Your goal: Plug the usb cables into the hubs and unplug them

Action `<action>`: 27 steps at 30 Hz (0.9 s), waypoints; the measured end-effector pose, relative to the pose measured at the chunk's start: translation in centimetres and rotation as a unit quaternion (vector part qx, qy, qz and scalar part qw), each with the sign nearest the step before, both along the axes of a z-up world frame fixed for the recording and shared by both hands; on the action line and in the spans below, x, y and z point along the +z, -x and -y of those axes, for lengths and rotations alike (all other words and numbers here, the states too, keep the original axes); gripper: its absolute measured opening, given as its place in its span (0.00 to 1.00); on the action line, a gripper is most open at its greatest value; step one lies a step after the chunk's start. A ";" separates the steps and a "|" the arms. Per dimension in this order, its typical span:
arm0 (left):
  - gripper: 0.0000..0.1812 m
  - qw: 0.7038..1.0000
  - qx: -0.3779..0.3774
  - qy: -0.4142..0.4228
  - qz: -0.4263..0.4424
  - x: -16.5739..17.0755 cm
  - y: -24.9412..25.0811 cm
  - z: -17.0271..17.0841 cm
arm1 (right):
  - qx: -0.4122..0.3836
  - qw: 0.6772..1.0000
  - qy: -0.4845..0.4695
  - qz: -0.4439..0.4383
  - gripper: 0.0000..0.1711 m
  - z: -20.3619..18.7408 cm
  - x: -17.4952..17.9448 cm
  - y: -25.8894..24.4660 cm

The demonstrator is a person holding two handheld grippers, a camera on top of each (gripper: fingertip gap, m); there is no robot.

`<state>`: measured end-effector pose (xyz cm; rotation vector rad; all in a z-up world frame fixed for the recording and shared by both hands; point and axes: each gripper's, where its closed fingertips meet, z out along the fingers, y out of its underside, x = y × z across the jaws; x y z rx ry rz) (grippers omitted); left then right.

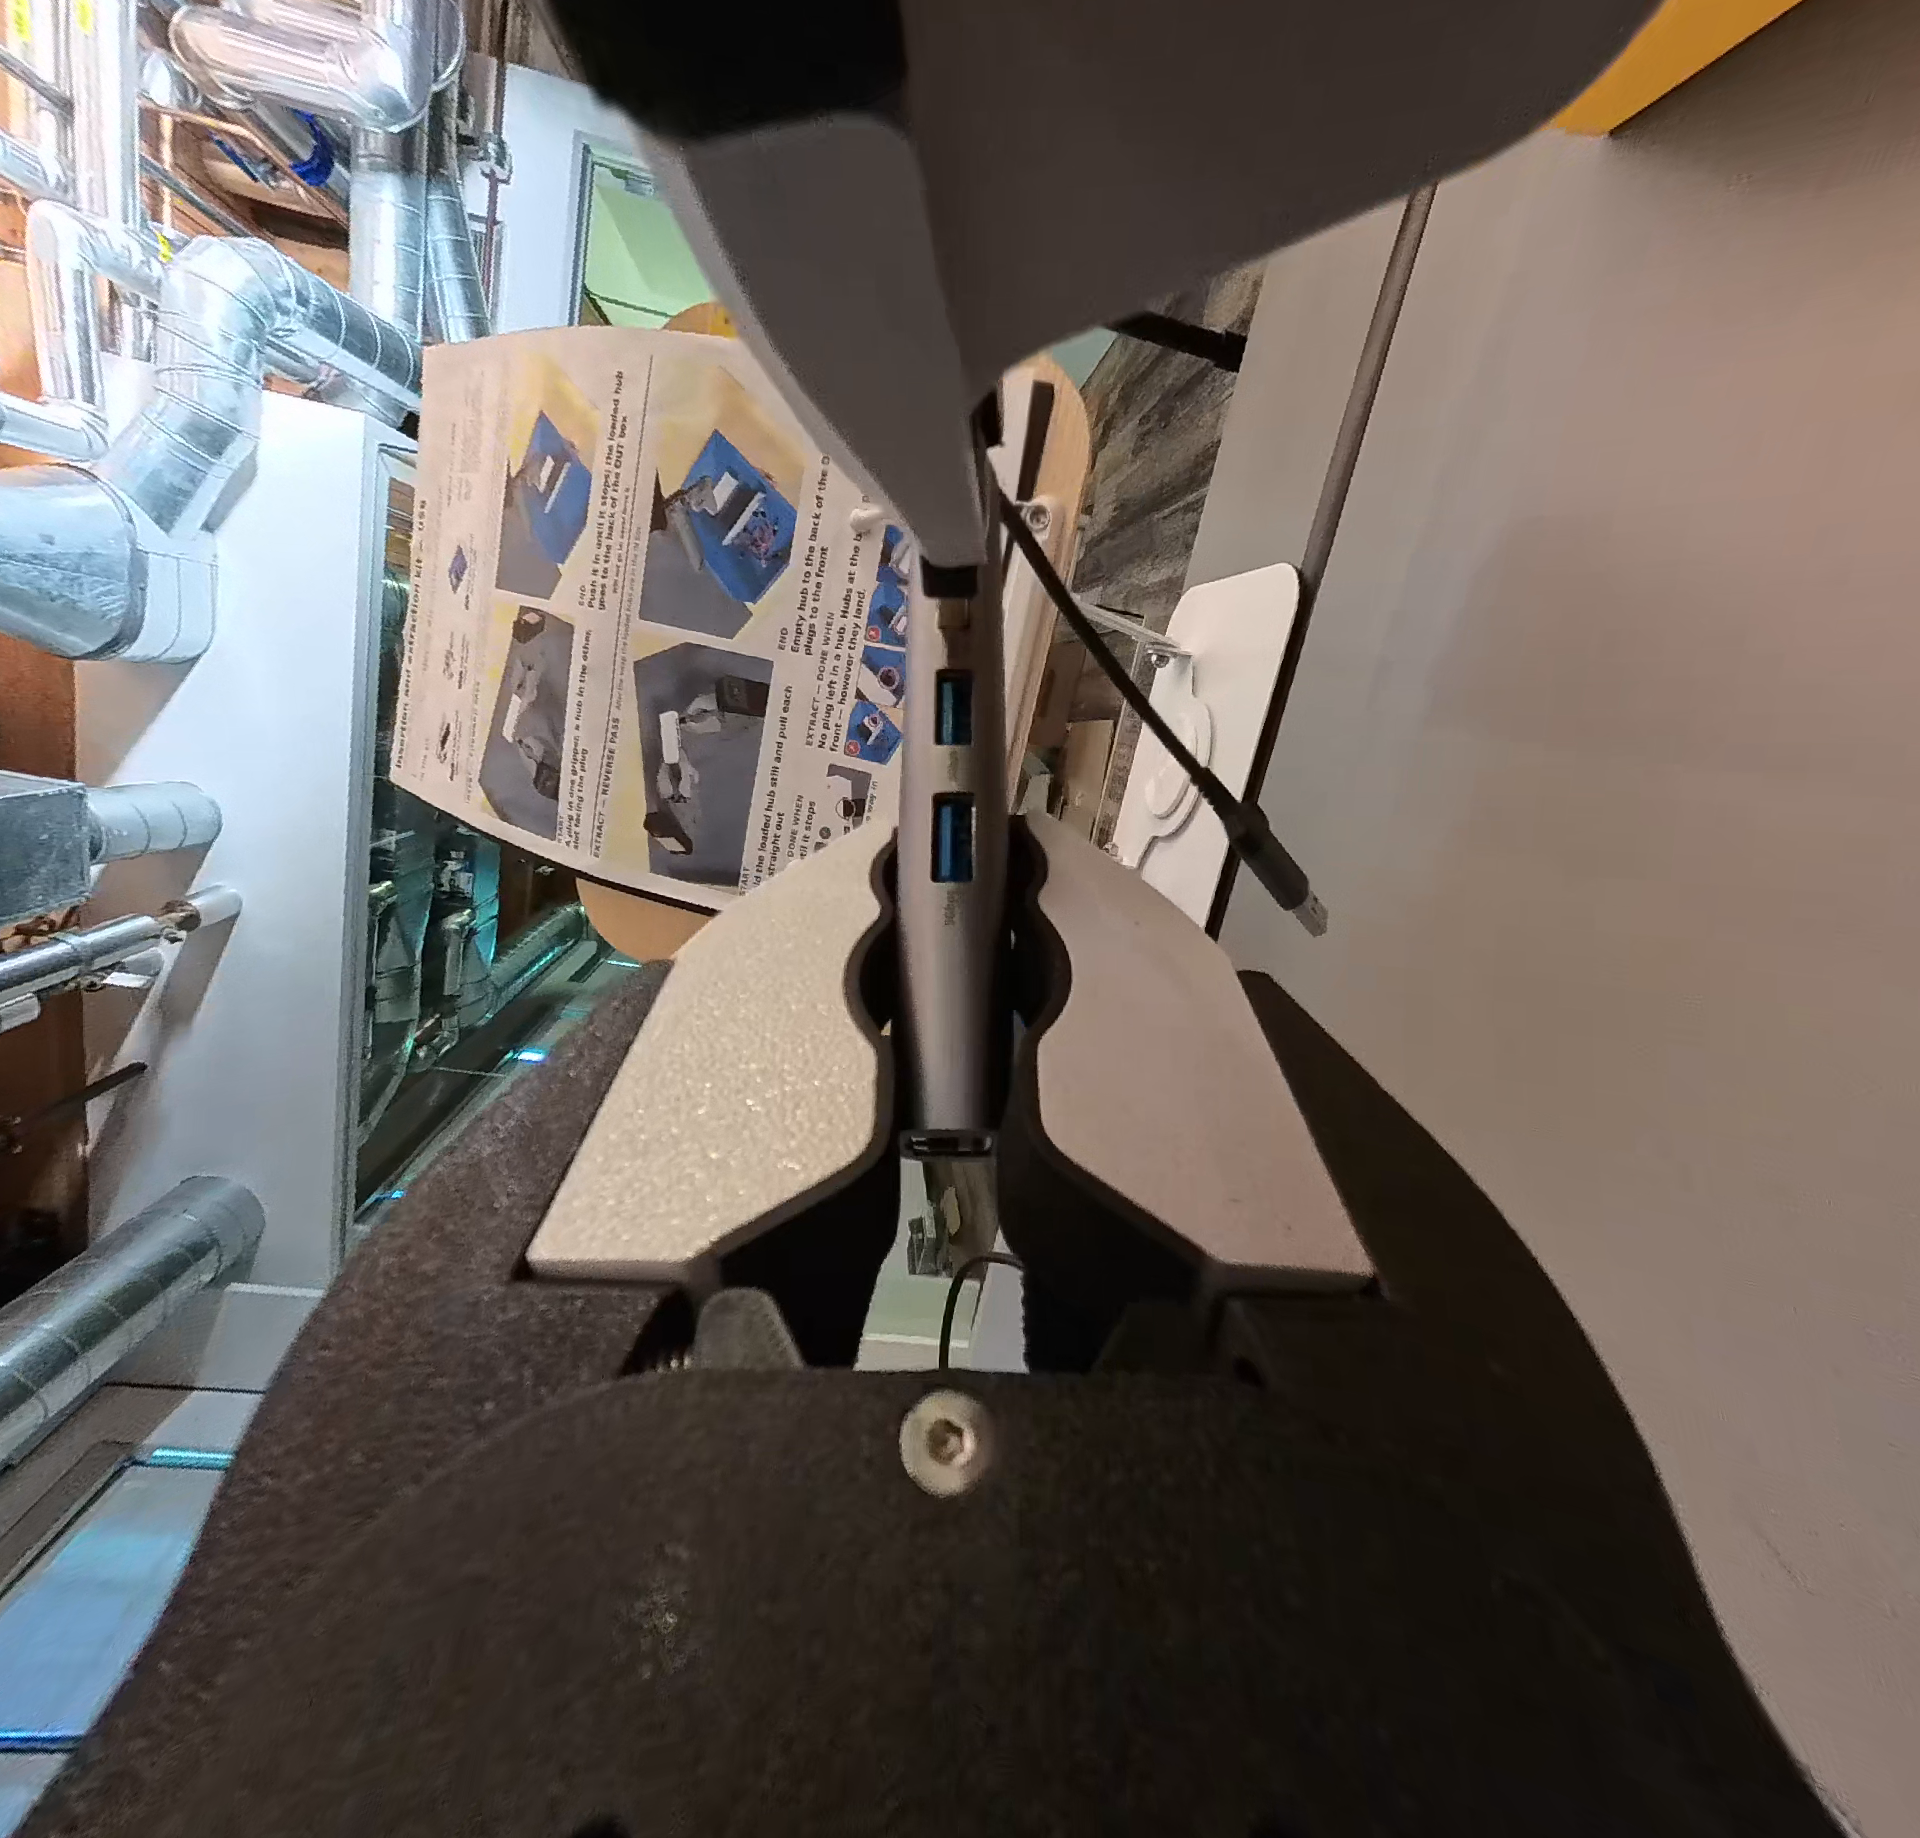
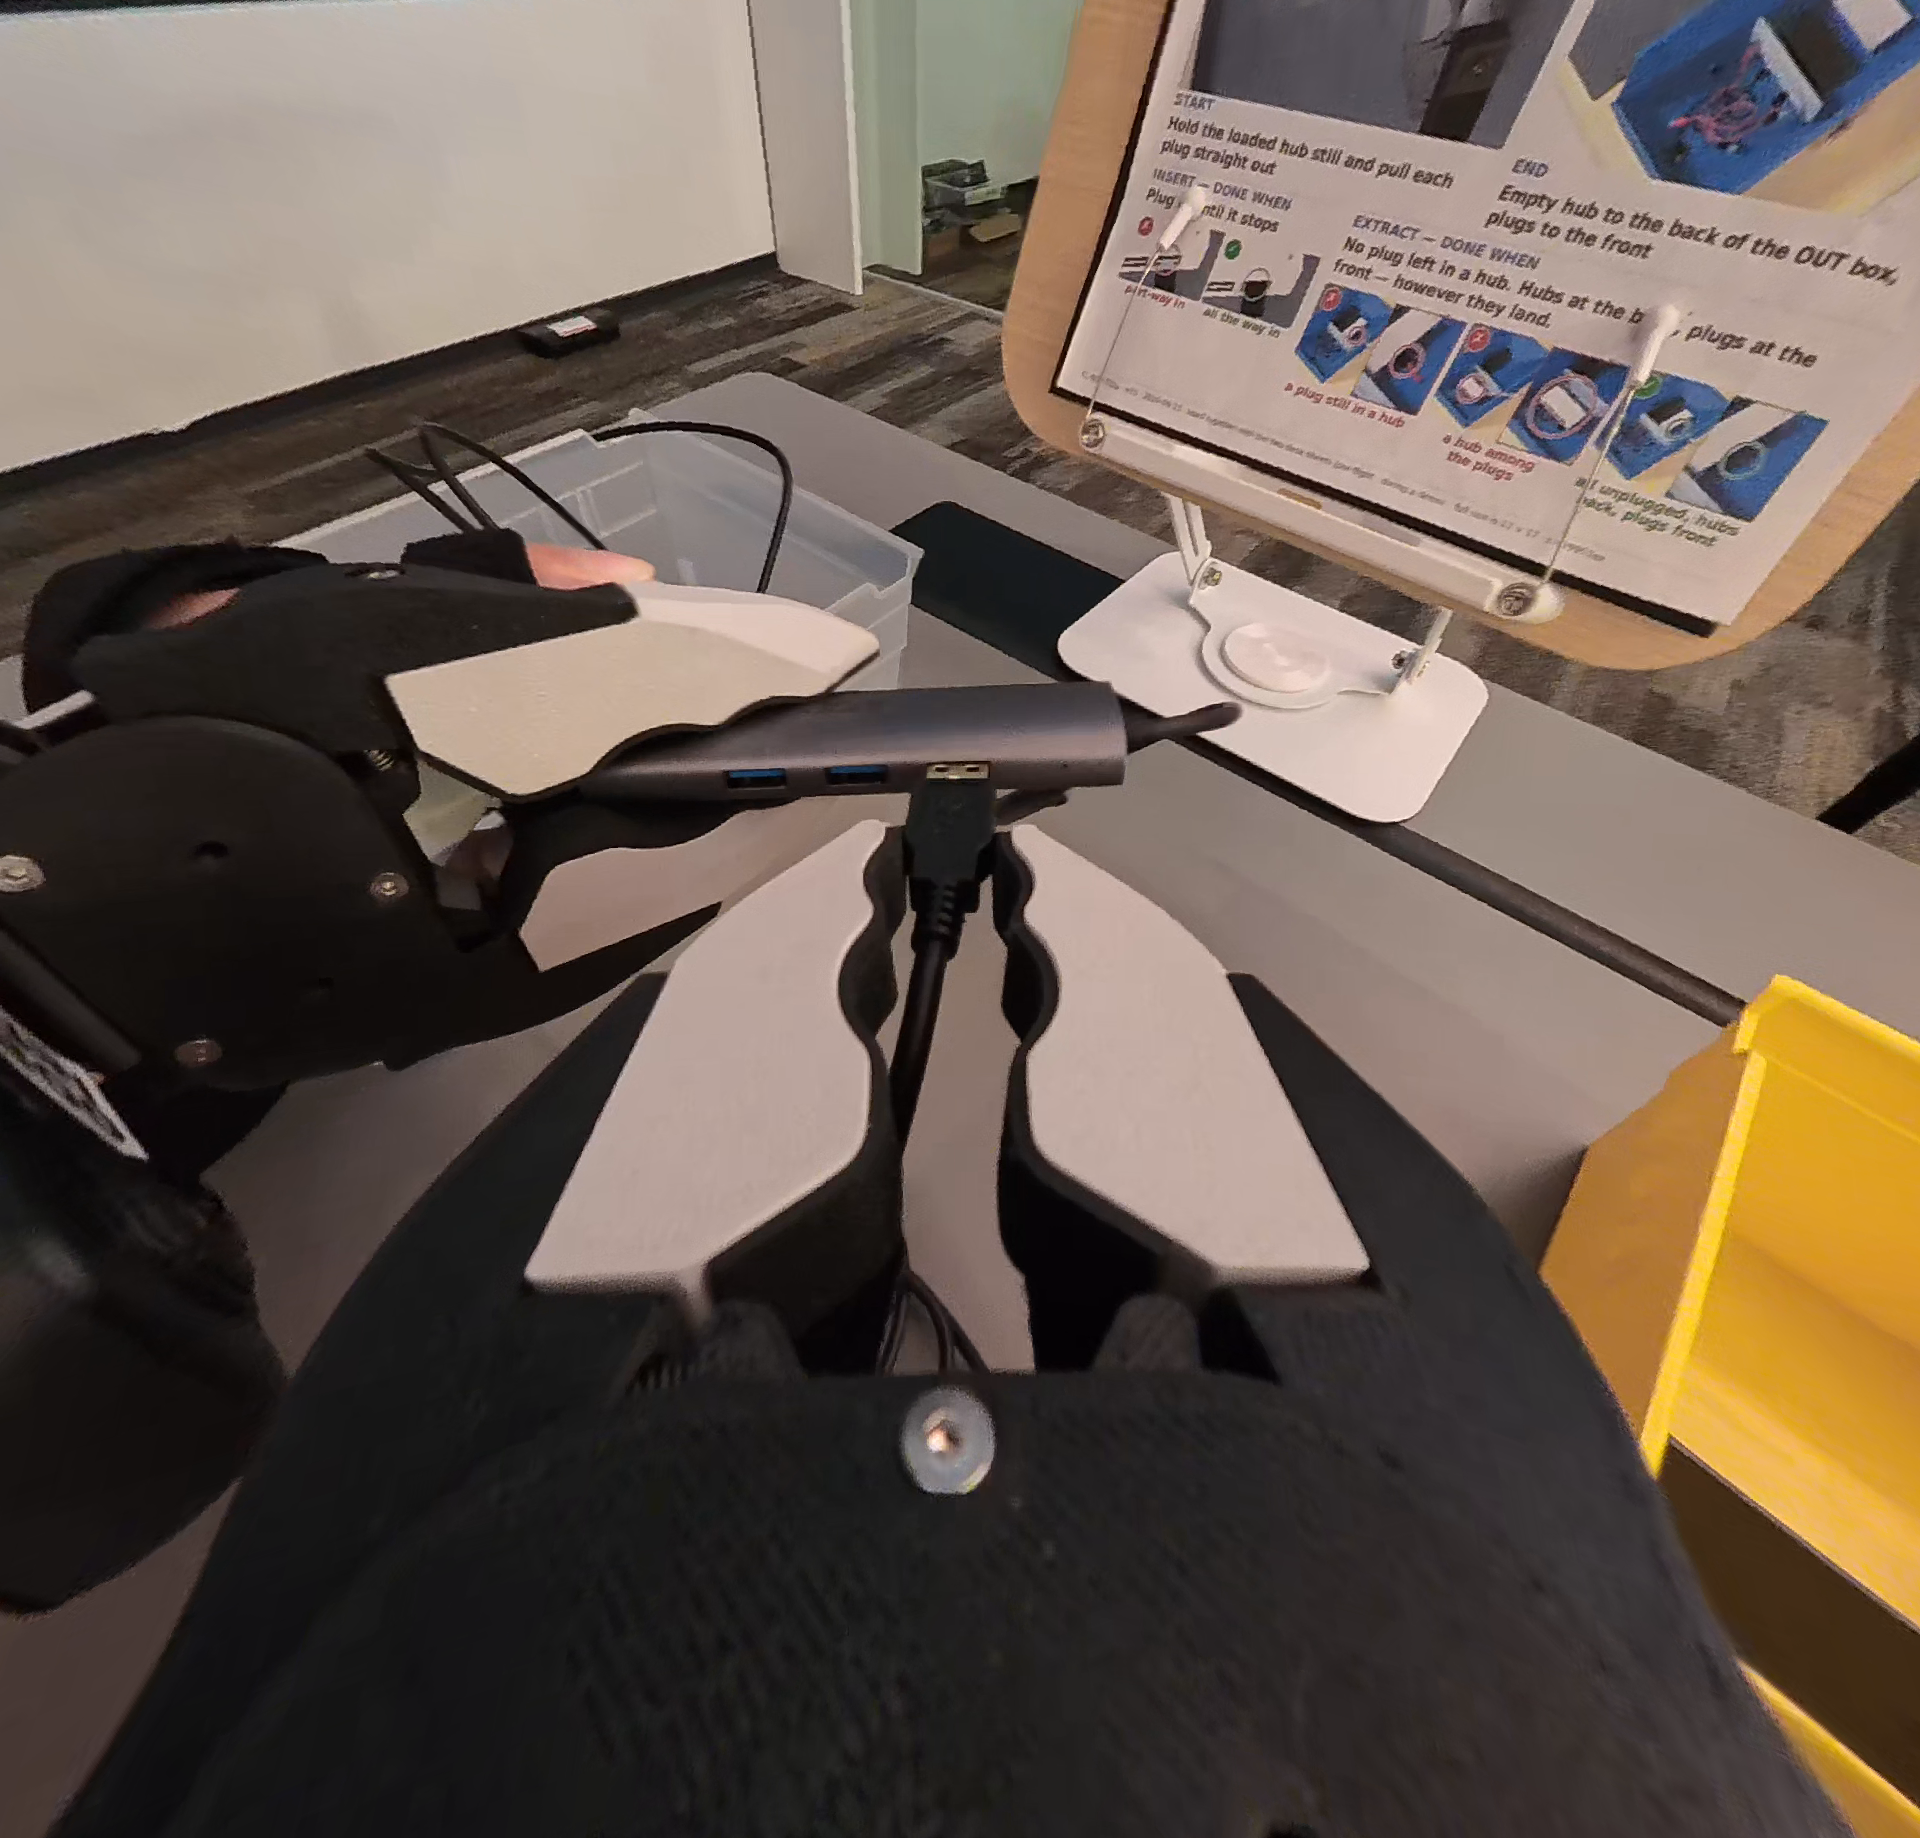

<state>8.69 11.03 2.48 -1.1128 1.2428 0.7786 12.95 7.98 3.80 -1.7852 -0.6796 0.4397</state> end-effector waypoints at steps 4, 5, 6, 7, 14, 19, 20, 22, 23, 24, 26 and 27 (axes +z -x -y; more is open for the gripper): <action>0.09 1.000 -0.004 -0.005 0.009 0.5 0.1 0.1 | 0.001 1.000 -0.028 0.002 0.10 0.0 0.5 0.3; 0.09 1.000 -0.005 -0.007 0.013 0.7 0.2 0.2 | 0.009 0.999 -0.037 -0.001 0.10 0.1 0.7 0.3; 0.09 1.000 -0.007 -0.007 0.015 0.8 0.2 0.3 | 0.018 0.999 -0.037 -0.006 0.10 0.1 0.8 0.3; 0.09 1.000 -0.010 -0.007 0.017 0.9 0.1 0.3 | 0.030 0.999 -0.033 -0.015 0.10 0.2 0.9 0.3; 0.09 0.999 -0.023 -0.018 0.018 1.3 -0.4 0.9 | 0.071 0.997 -0.028 -0.031 0.10 0.5 1.3 -0.1; 0.09 0.999 -0.025 -0.022 0.018 1.4 -0.5 1.0 | 0.063 0.997 -0.021 -0.025 0.10 0.6 1.4 -0.1; 0.09 0.999 -0.025 -0.023 0.019 1.5 -0.5 1.0 | 0.058 0.998 -0.022 -0.024 0.10 0.6 1.4 -0.1; 0.09 0.999 -0.026 -0.024 0.022 1.5 -0.5 1.0 | 0.048 0.998 -0.030 -0.015 0.10 0.6 1.5 0.1; 0.09 0.999 -0.025 -0.024 0.024 1.6 -0.5 1.1 | 0.041 0.998 -0.035 -0.010 0.10 0.5 1.6 0.1; 0.09 0.999 -0.024 -0.026 0.024 1.6 -0.4 1.1 | 0.038 0.998 -0.041 -0.006 0.10 0.5 1.6 0.2; 0.09 0.999 -0.024 -0.026 0.025 1.7 -0.3 1.1 | 0.037 0.998 -0.042 -0.015 0.10 0.5 1.7 0.3; 0.09 0.999 -0.024 -0.026 0.026 1.8 -0.3 1.1 | 0.039 0.998 -0.043 -0.022 0.10 0.5 1.7 0.3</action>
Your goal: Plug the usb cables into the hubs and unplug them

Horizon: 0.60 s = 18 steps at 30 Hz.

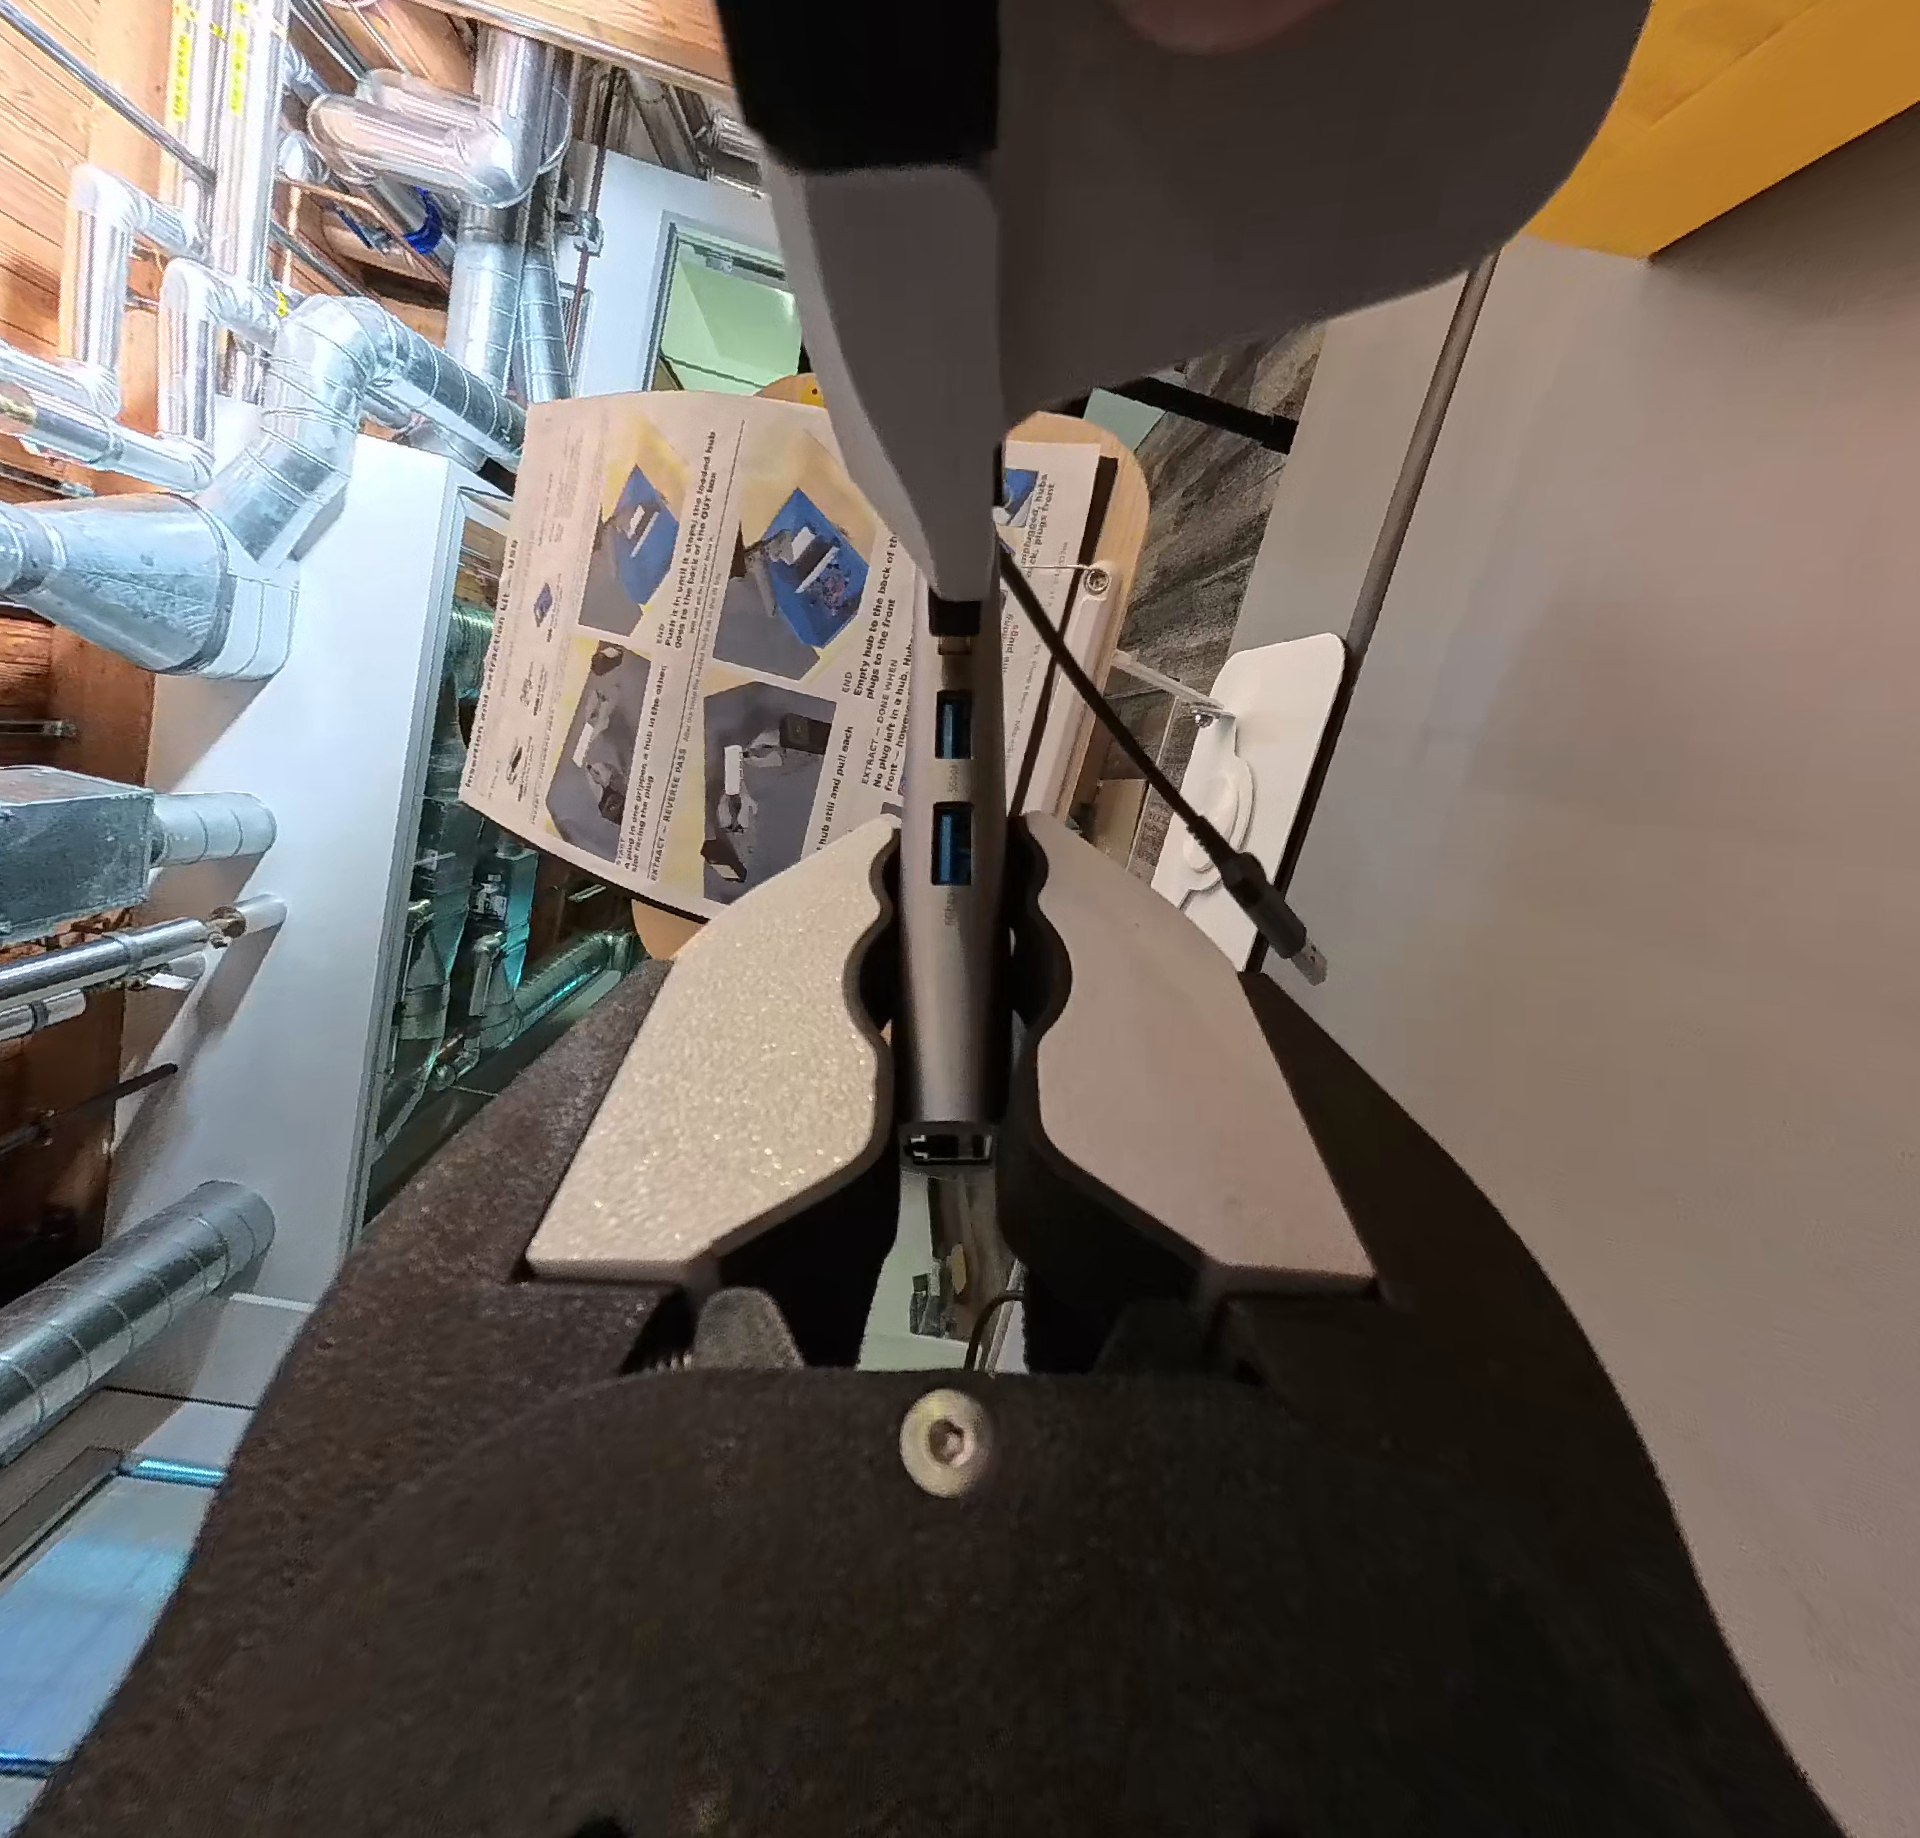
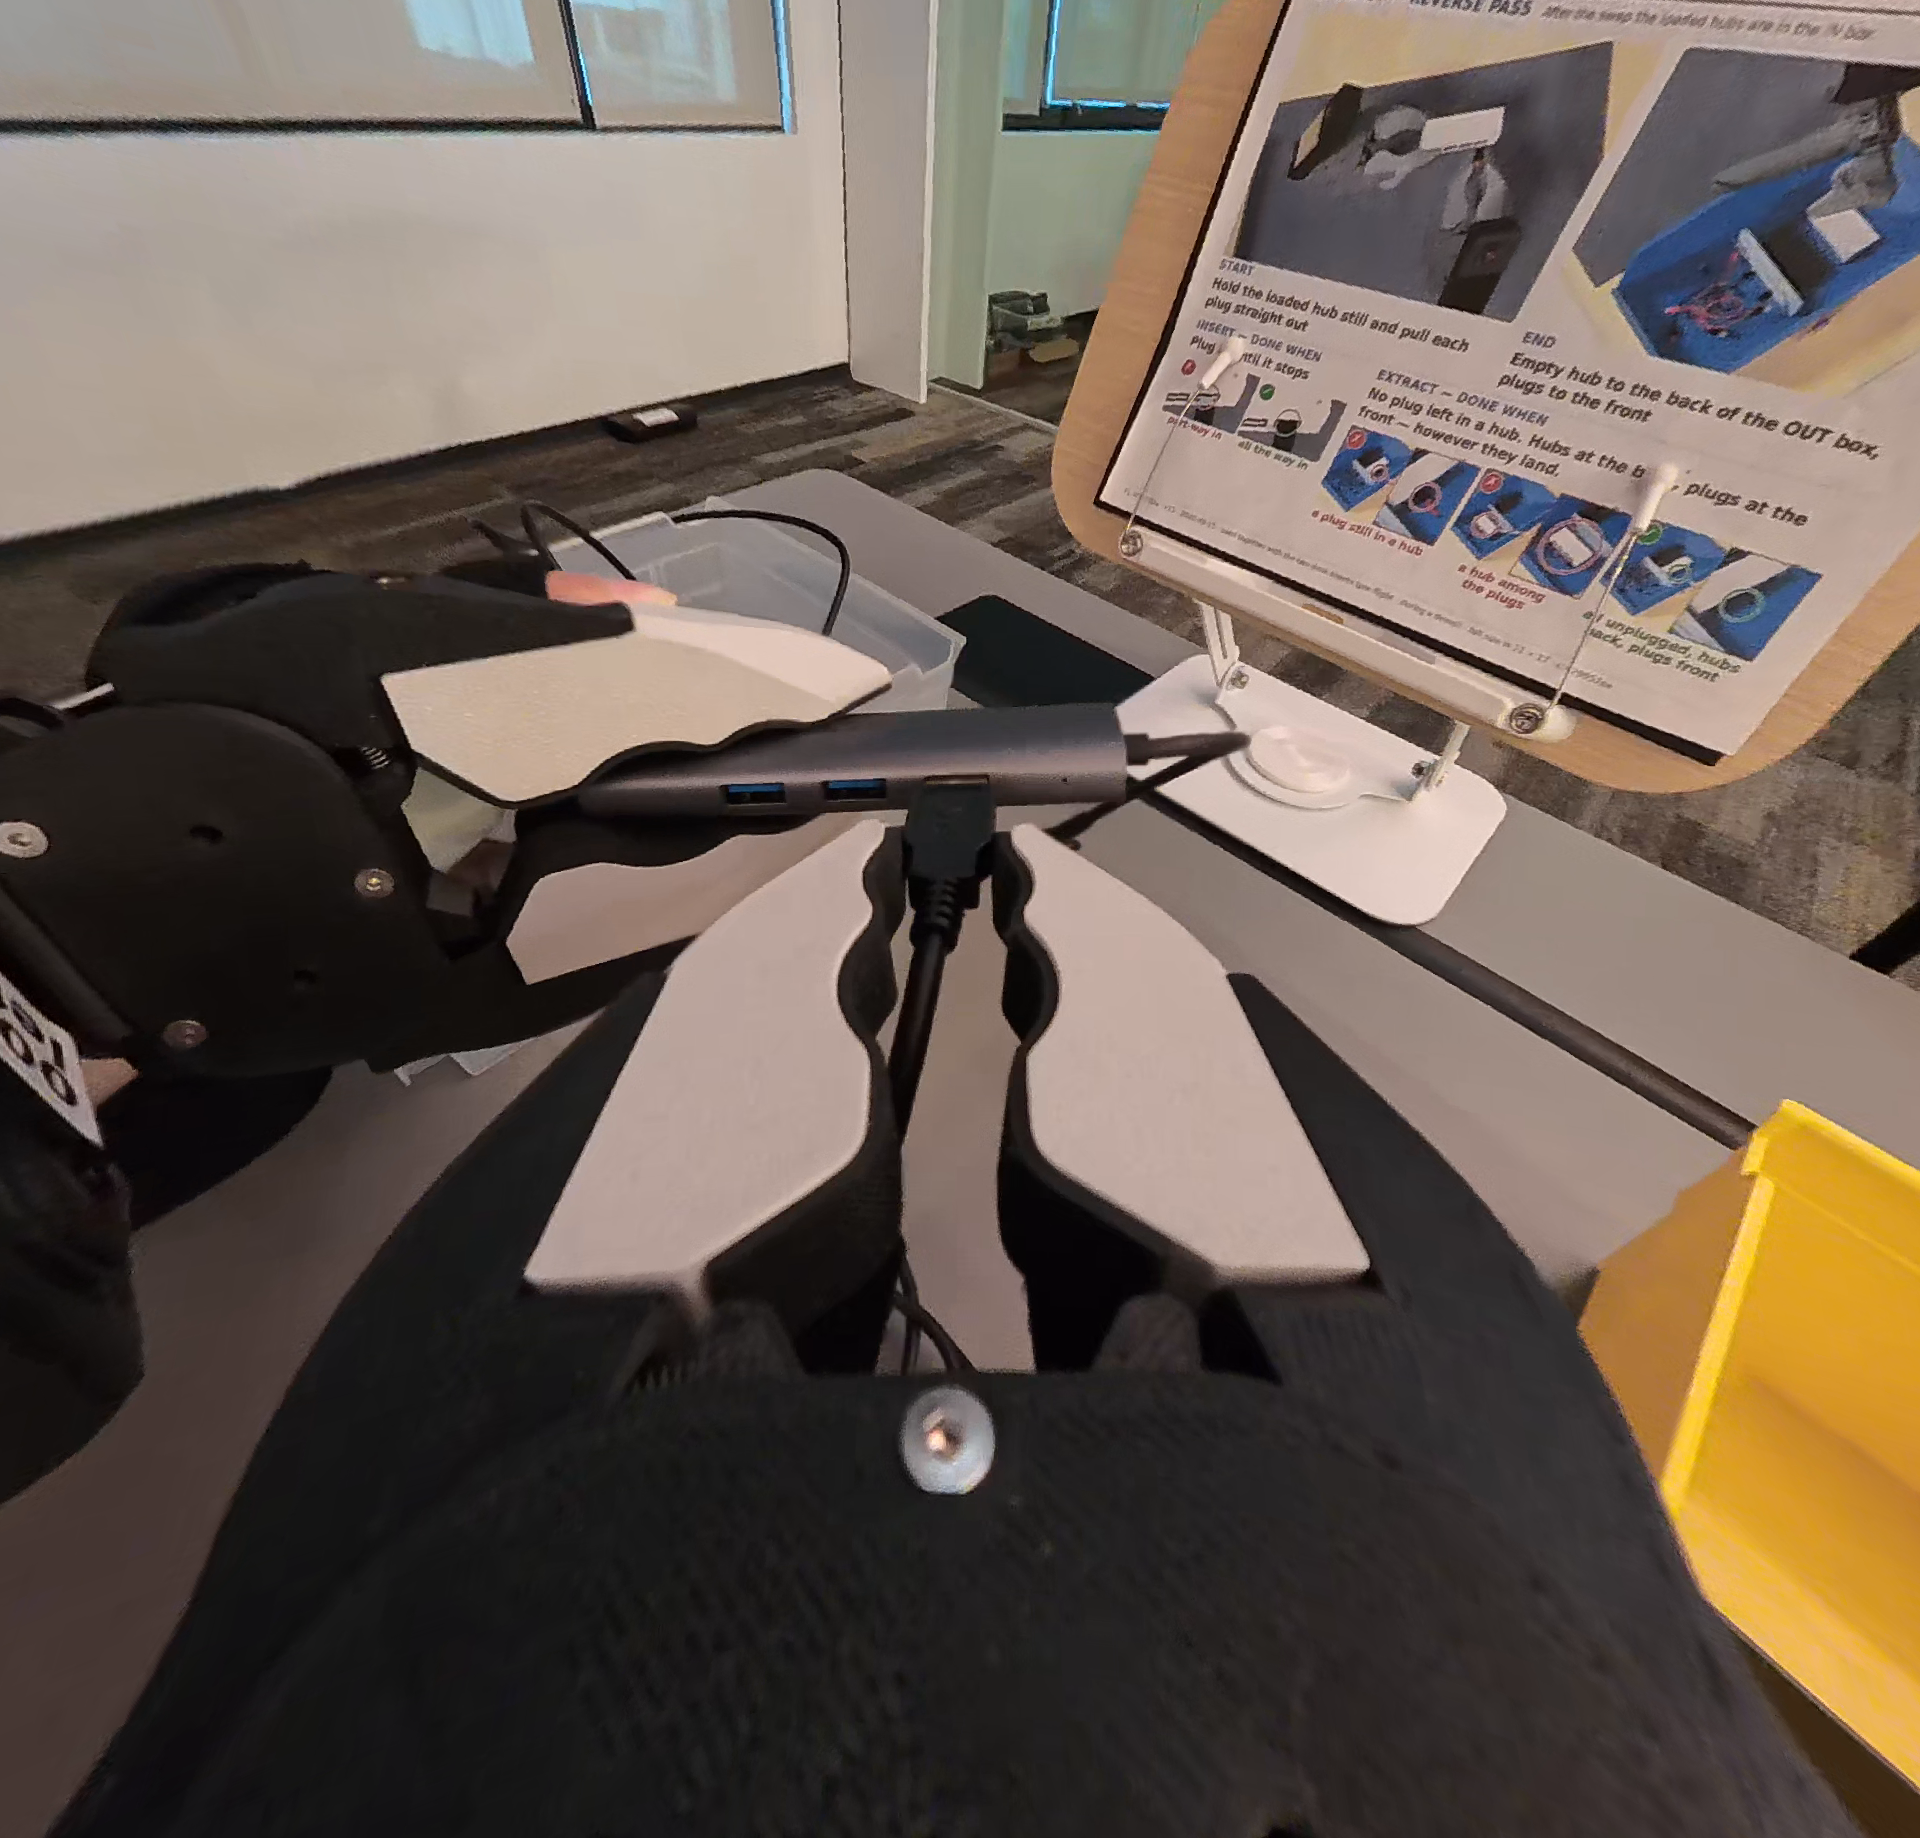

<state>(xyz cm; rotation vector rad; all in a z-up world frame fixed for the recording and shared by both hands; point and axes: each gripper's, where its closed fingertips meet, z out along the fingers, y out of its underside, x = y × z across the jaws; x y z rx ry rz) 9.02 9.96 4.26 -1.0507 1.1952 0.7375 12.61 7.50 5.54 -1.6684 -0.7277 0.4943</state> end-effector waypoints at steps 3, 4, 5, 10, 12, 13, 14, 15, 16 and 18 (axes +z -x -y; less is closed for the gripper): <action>0.09 1.000 -0.001 0.000 -0.002 -0.1 0.0 0.0 | 0.010 1.000 -0.002 -0.001 0.10 -0.1 -0.1 0.0; 0.09 1.000 -0.001 0.001 -0.002 -0.1 -0.1 0.1 | 0.017 1.000 -0.005 0.000 0.10 0.0 -0.1 0.0; 0.09 1.000 -0.001 0.000 -0.002 0.0 -0.1 0.1 | 0.026 1.000 -0.003 -0.006 0.10 0.0 0.0 -0.1; 0.09 1.000 0.002 -0.002 -0.002 0.3 -0.4 0.5 | 0.065 0.998 0.003 -0.019 0.10 0.1 0.3 -0.3; 0.09 1.000 0.003 -0.001 -0.004 0.2 -0.4 0.4 | 0.063 0.998 0.004 -0.015 0.10 0.0 0.2 -0.3; 0.09 1.000 0.002 0.001 -0.003 0.1 -0.3 0.4 | 0.064 0.998 0.002 -0.011 0.10 0.0 0.1 -0.2; 0.09 1.000 0.001 0.003 -0.002 0.1 -0.3 0.4 | 0.065 0.998 0.002 -0.011 0.10 0.0 0.1 -0.2; 0.09 1.000 0.002 0.000 -0.002 0.1 -0.3 0.4 | 0.069 0.997 0.005 -0.016 0.10 0.0 0.1 -0.2; 0.09 1.000 0.002 0.001 -0.002 0.1 -0.4 0.4 | 0.073 0.997 0.008 -0.019 0.10 0.0 0.1 -0.3; 0.09 1.000 -0.002 0.003 0.000 0.0 -0.5 0.4 | 0.074 0.997 0.009 -0.027 0.10 0.0 0.0 -0.3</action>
